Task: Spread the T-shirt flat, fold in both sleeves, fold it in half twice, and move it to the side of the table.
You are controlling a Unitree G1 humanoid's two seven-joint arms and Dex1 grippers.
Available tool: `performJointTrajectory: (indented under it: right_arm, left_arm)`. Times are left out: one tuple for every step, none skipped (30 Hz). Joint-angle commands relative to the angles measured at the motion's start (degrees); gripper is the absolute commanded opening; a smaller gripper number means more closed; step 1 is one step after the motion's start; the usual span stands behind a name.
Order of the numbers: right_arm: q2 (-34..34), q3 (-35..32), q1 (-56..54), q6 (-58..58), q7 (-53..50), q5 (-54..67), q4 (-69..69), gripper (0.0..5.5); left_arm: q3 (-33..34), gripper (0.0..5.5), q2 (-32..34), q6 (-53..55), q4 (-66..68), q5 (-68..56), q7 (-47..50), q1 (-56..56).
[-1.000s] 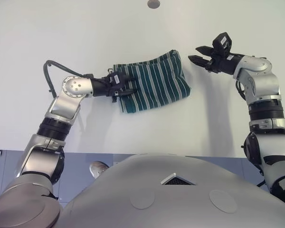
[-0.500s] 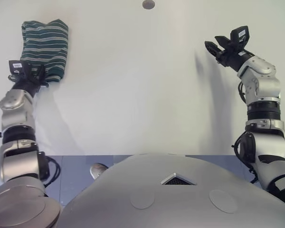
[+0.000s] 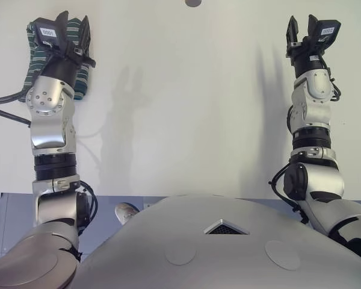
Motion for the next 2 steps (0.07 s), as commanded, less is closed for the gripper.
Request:
performJointTrajectory:
  right_arm:
    - [1.56, 0.40, -0.85, -1.69, -1.67, -0.74, 1.47, 2.23]
    - [1.81, 0.59, -1.01, -2.19, -1.92, -1.01, 1.71, 2.23]
  left_arm:
    - [-0.40, 2.00, -1.40, 1.78, -1.05, 1.02, -0.14, -0.06]
    - [-0.34, 2.00, -1.84, 2.00, -1.42, 0.97, -0.22, -0.38]
